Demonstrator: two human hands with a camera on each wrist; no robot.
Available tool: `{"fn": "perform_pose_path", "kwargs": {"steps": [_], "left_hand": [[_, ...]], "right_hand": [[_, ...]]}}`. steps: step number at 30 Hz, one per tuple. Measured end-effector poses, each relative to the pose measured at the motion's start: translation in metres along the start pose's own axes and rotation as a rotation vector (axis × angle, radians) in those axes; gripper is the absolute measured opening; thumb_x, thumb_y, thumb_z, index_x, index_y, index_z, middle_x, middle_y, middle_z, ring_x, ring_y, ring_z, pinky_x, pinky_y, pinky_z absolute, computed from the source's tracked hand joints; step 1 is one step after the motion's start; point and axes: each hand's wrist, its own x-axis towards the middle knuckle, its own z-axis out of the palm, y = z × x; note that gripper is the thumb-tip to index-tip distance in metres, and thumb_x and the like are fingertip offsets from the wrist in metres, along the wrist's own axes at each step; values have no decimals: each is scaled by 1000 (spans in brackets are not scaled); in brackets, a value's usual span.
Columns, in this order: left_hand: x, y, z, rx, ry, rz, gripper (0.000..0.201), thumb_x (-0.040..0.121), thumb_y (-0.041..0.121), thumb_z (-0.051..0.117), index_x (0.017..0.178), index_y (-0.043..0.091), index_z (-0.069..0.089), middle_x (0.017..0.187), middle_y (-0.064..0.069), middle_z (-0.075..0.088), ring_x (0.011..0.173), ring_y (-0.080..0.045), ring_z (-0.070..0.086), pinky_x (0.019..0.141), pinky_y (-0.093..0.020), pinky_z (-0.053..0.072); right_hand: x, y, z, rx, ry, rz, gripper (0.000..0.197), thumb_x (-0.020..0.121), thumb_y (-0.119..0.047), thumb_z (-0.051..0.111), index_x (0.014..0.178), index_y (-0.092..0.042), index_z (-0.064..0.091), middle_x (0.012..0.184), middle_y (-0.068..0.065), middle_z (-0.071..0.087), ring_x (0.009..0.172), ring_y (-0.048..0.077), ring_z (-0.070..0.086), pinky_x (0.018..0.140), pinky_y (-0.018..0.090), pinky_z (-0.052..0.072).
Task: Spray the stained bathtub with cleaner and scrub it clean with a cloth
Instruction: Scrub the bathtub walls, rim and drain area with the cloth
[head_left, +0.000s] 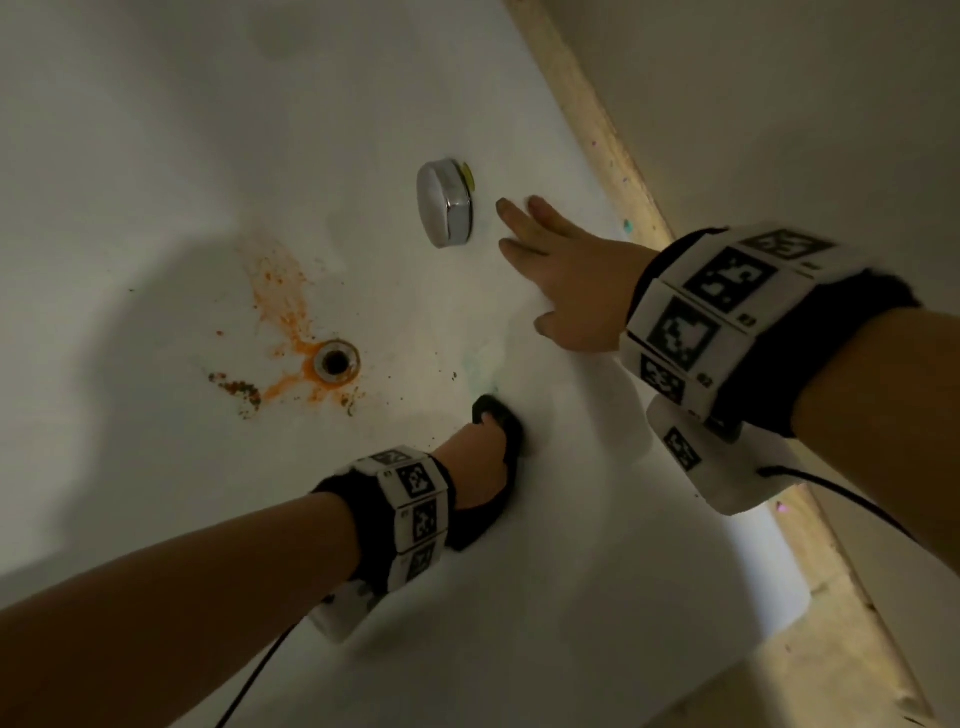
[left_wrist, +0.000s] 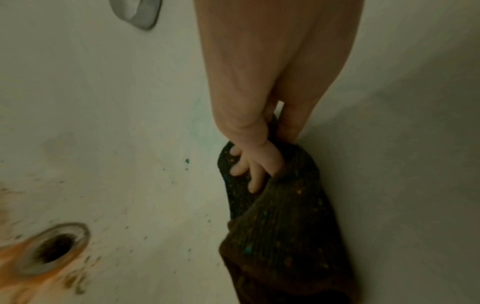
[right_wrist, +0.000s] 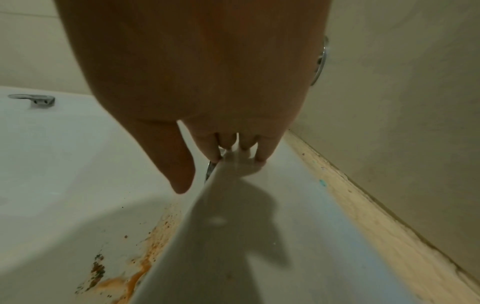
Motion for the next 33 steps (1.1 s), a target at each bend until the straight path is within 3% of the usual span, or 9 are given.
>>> {"fn": "perform_pose_path", "kwargs": {"steps": [6, 9, 14, 17, 20, 24, 28, 31, 33], "left_hand": [[52, -30, 13, 121, -122, -103, 48, 103, 15, 26, 145, -4, 19, 149, -19, 31, 135, -29, 35, 111, -31, 26], [70, -45, 16, 115, -117, -118, 44, 102, 16, 29, 142, -3, 31, 146, -18, 36, 133, -31, 38, 111, -34, 27], [53, -52, -9, -94, 145, -80, 37, 97, 15, 39, 129, -3, 45, 128, -20, 53, 115, -33, 52, 96, -35, 40], [12, -32, -27, -283, 359, 32, 47, 99, 16, 36, 144, 8, 28, 115, -16, 60, 97, -28, 60, 82, -27, 47], [-12, 6, -31, -302, 377, 107, 61, 100, 16, 32, 150, 15, -2, 97, -16, 64, 71, -24, 60, 65, -21, 49], [10, 26, -22, -246, 397, -42, 70, 99, 13, 34, 148, 3, -15, 114, -26, 59, 91, -35, 61, 72, -32, 45], [53, -2, -28, -200, 287, -151, 65, 99, 13, 34, 148, -4, -6, 131, -26, 50, 114, -37, 54, 91, -36, 45], [82, -23, -33, -161, 226, -185, 57, 100, 11, 32, 146, -10, 5, 132, -25, 49, 118, -35, 51, 94, -33, 43], [96, -34, -31, -176, 181, -207, 60, 100, 10, 32, 146, -9, 0, 136, -25, 45, 121, -36, 49, 98, -35, 41]], "right_hand": [[4, 10, 2, 30, -13, -43, 75, 94, -10, 42, 148, -9, -10, 153, 3, -28, 142, 22, -23, 119, 39, 5], [4, 13, 4, 46, 4, -66, 76, 94, -9, 43, 148, -9, -10, 153, 4, -27, 141, 21, -24, 119, 35, 0], [1, 14, 0, 12, 5, -67, 73, 96, -14, 41, 148, -8, -10, 153, 6, -27, 141, 22, -24, 118, 34, -3], [-3, 13, -3, -38, 5, -79, 75, 96, -23, 41, 147, -6, -11, 153, 9, -27, 141, 24, -24, 114, 30, -8], [-5, 12, -5, -40, -3, -83, 76, 96, -25, 43, 147, -7, -10, 153, 9, -27, 141, 24, -25, 115, 30, -7], [-2, 14, -3, -52, 6, -109, 74, 96, -25, 41, 148, -8, -10, 153, 7, -28, 141, 24, -25, 115, 31, -6], [4, 15, 5, 11, 14, -115, 74, 96, -21, 40, 148, -10, -10, 152, 3, -31, 140, 22, -28, 119, 33, -3], [7, 17, 7, 37, 24, -127, 74, 95, -20, 41, 148, -11, -11, 151, 2, -32, 139, 20, -30, 118, 31, -5], [8, 18, 7, 18, 16, -128, 77, 95, -20, 42, 148, -12, -12, 150, 1, -35, 138, 19, -32, 117, 30, -6]]}}
